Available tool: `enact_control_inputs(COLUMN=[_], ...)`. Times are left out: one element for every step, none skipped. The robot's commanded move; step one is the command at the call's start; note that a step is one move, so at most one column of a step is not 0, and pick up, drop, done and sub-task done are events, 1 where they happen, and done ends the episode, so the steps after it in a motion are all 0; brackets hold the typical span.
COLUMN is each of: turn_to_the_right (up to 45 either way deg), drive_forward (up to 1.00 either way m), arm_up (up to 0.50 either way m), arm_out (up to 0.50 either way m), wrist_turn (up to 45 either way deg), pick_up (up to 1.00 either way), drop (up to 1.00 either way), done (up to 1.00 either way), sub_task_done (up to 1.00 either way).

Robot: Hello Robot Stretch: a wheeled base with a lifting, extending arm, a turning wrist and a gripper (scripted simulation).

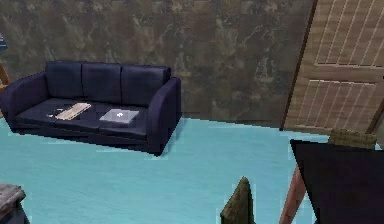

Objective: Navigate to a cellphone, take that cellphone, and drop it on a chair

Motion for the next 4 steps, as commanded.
enact_control_inputs(turn_to_the_right=[0.0, 0.0, 0.0, -30.0], drive_forward=[0.00, 0.00, 0.00, 0.00], arm_up=[0.00, 0.00, 0.00, 0.00], arm_out=[0.00, 0.00, -0.16, 0.00], wrist_turn=[-45.0, -24.0, 0.0, 0.0], pick_up=[0.00, 0.00, 0.00, 0.00], drop=[0.00, 0.00, 0.00, 0.00], done=[0.00, 0.00, 0.00, 0.00], sub_task_done=[0.00, 0.00, 0.00, 0.00])
